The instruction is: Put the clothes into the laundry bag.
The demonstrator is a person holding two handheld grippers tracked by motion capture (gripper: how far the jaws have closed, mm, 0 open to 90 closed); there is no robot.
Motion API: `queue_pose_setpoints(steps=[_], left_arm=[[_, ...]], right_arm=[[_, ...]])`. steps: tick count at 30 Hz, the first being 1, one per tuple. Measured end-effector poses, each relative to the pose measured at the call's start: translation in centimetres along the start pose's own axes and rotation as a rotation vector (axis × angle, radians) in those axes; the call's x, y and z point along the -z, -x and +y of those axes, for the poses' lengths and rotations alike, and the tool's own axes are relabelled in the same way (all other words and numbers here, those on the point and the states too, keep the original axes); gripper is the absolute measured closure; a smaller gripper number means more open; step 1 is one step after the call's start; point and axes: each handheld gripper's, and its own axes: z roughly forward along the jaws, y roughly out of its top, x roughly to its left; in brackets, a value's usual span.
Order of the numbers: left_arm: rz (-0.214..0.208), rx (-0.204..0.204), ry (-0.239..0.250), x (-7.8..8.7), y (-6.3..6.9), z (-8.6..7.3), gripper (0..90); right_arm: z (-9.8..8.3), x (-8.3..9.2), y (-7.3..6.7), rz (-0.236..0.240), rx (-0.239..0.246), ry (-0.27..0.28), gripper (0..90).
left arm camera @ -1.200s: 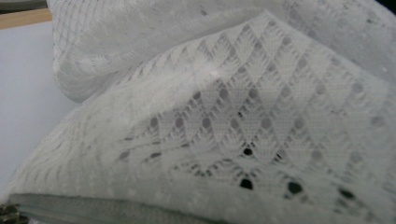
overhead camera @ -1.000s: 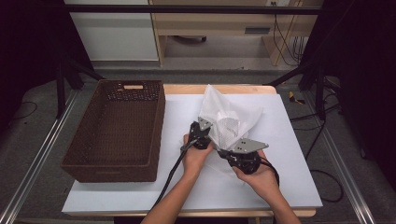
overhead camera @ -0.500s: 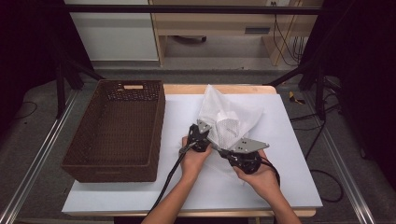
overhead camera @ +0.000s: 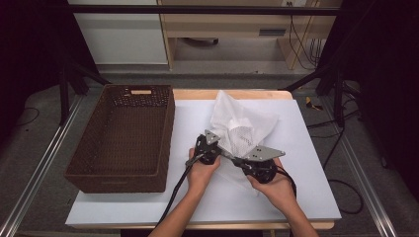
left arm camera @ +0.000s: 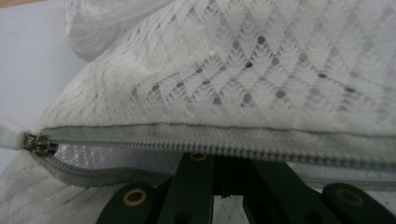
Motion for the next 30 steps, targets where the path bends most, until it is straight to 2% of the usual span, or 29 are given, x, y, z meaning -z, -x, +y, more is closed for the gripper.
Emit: queue_pose_setpoints(steps=[11, 15, 21, 24, 27, 30], left_arm=[[-0.021, -0.017, -0.014, 0.4, 1.0, -0.5, 90.0], [-0.030, -0.020, -0.004, 1.2, 1.2, -0.6, 90.0], [-0.078, -0.046, 0.011, 2.9, 2.4, -1.0, 90.0], [-0.098, -0.053, 0.002, 2.5, 3.0, -1.1, 90.0], [-0.071, -0.074, -0.016, 1.4, 3.1, -0.6, 90.0], [-0.056, -0.051, -0.027, 0.3, 2.5, -0.1, 90.0]], right_arm=[[-0.1, 0.0, 0.1, -0.003, -0.002, -0.002, 89.4], [-0.1, 0.0, 0.2, -0.005, -0.005, -0.003, 89.4], [-0.1, 0.0, 0.3, -0.007, -0.005, -0.004, 89.4], [-0.1, 0.0, 0.2, -0.006, -0.004, -0.007, 89.4], [-0.1, 0.0, 0.1, -0.005, -0.001, -0.007, 89.4], [-0.1, 0.0, 0.1, -0.004, -0.001, -0.006, 89.4]])
